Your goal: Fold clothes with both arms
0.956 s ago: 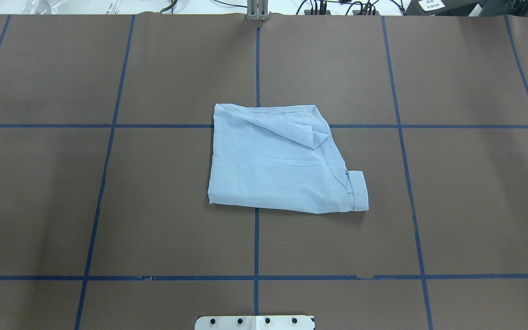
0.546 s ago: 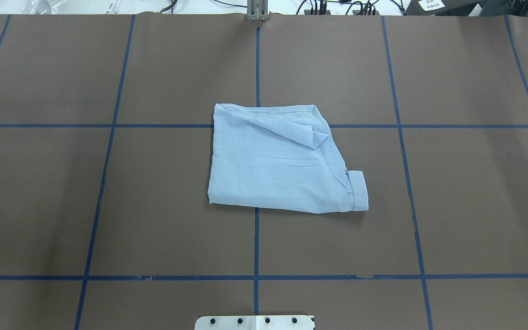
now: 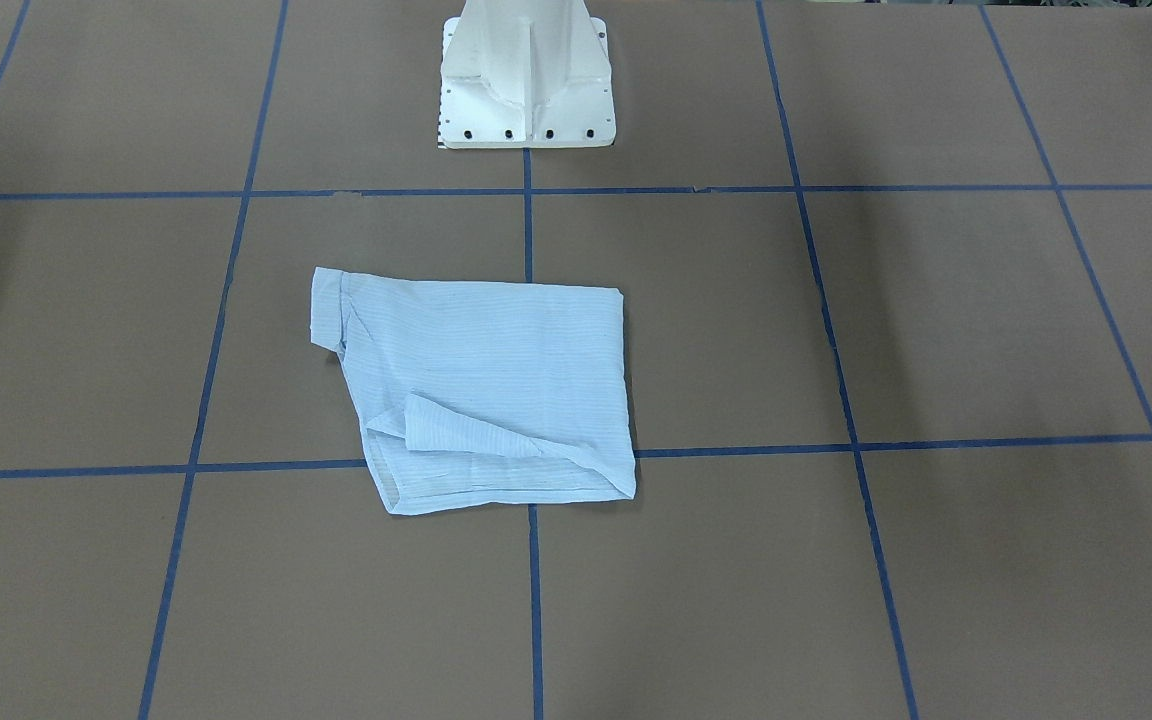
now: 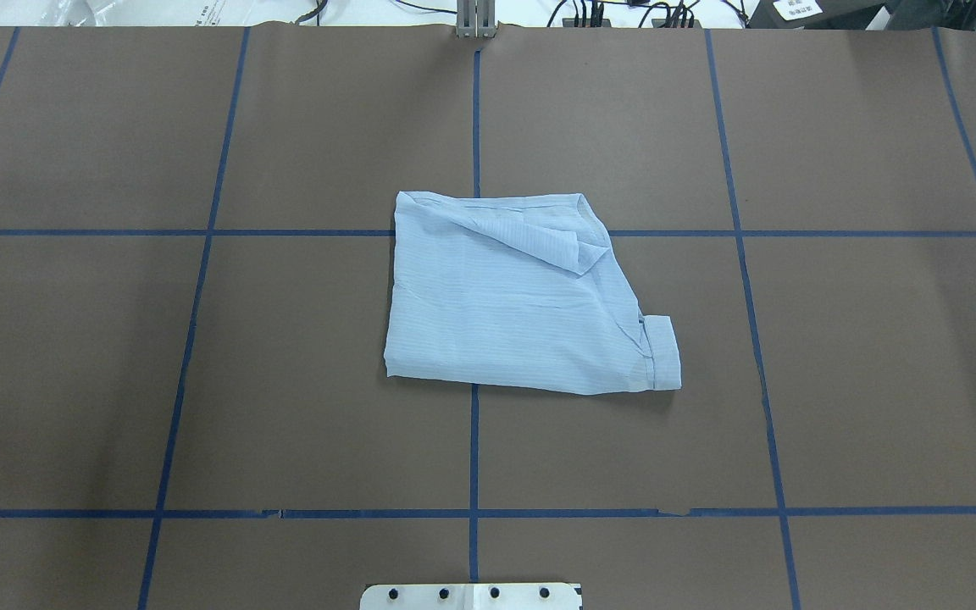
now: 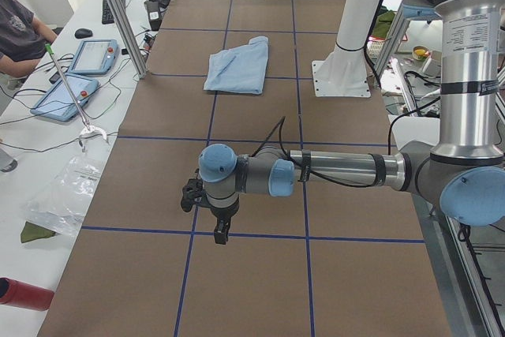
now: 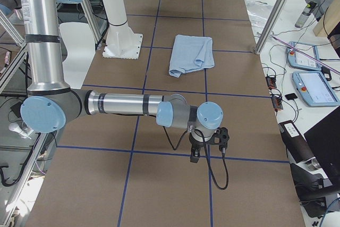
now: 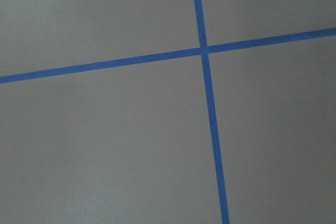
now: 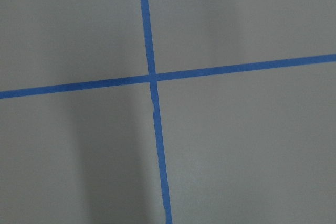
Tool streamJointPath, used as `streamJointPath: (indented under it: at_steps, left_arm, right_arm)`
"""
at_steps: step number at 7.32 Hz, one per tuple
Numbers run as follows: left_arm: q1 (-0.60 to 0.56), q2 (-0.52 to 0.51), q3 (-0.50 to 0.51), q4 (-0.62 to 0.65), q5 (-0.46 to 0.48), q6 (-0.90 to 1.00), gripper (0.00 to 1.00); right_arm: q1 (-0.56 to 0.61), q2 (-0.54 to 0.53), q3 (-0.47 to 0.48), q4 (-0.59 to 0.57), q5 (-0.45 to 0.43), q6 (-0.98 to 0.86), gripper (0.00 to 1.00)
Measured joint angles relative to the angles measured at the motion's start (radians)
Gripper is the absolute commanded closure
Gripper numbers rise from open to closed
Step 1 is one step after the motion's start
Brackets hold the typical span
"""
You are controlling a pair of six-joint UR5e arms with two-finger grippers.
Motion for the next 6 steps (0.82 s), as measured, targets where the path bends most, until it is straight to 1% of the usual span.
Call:
streamJointPath:
  at_steps: [1,3,5,6]
  left_arm:
    - [-0.003,-0.001,-0.022,0.036,-0.007,0.001,0.0]
    - [-0.006,-0.002,-0.043,0.06,-0.01,0.001,0.0]
    - [-0.007,-0.002,-0.054,0.066,-0.011,0.002,0.0]
    - [-0.006,-0.002,-0.056,0.067,-0.011,0.002,0.0]
  right_arm:
    - [0.002,-0.025,0.016,0.0,0.005,-0.002,0.0]
    - [0.006,-0.06,0.038,0.0,0.013,-0.028,0.0]
    - [0.021,-0.069,0.041,0.0,0.018,-0.115,0.0]
    - [0.023,-0.066,0.041,0.001,0.017,-0.13,0.0]
